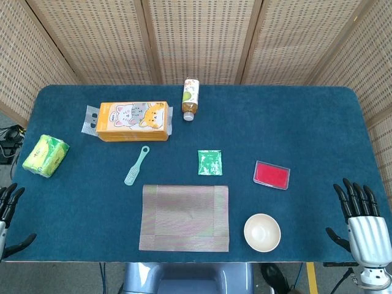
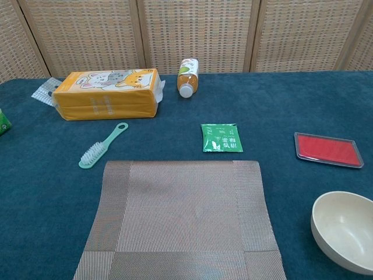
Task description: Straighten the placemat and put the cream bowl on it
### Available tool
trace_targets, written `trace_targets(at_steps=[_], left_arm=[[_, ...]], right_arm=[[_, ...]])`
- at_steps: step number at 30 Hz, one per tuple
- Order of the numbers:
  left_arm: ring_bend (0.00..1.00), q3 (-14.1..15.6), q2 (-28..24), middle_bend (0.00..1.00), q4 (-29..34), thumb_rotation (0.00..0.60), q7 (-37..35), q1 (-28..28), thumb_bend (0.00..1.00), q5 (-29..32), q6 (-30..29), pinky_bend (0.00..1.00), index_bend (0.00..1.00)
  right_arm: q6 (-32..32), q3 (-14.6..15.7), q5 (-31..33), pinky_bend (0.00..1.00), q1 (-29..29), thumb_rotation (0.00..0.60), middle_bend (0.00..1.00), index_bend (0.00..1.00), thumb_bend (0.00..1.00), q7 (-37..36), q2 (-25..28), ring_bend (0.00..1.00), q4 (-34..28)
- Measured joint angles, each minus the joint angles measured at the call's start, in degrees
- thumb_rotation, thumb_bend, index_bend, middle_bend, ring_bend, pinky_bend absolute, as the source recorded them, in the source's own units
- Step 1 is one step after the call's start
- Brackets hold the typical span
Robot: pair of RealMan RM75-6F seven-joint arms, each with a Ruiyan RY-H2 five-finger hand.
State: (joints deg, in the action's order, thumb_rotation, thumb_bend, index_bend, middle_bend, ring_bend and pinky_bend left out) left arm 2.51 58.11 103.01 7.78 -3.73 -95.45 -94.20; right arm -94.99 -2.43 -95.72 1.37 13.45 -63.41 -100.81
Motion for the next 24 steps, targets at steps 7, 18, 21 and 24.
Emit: trace_targets(at_steps=[7, 18, 21, 24], left_arm=[[0.00, 0.06, 0.24, 0.00, 0.11, 0.600, 1.18, 0.13, 0.00, 0.24, 0.73, 0.00, 0.00], [0.00, -0.57, 0.98, 0.00, 0.69, 0.600, 2.67, 0.09, 0.00, 0.07, 0.04, 0.00, 0.00], [0.00, -1.05, 1.08, 0.00, 0.96, 0.600, 2.98, 0.39, 0.00, 1.25, 0.67, 0.00, 0.00], [0.00, -1.67, 1.24, 0.00, 1.12, 0.600, 3.30, 0.81, 0.00, 2.70, 1.46, 0.00, 0.00]], right_arm=[[1.51, 0.28, 0.57, 0.00, -0.24, 0.600, 0.00, 0.00, 0.00, -0.37, 0.09, 0.00, 0.23], [10.56, 5.82, -9.23, 0.00, -4.68, 0.600, 0.00, 0.17, 0.00, -1.73, 0.48, 0.00, 5.81], [12.76, 7.51, -14.82, 0.00, -7.11, 0.600, 0.00, 0.19, 0.00, -2.15, -1.06, 0.00, 9.99], [14.87, 9.32, -20.27, 0.00, -10.31, 0.600, 0.00, 0.21, 0.00, -3.74, -3.22, 0.00, 14.24]])
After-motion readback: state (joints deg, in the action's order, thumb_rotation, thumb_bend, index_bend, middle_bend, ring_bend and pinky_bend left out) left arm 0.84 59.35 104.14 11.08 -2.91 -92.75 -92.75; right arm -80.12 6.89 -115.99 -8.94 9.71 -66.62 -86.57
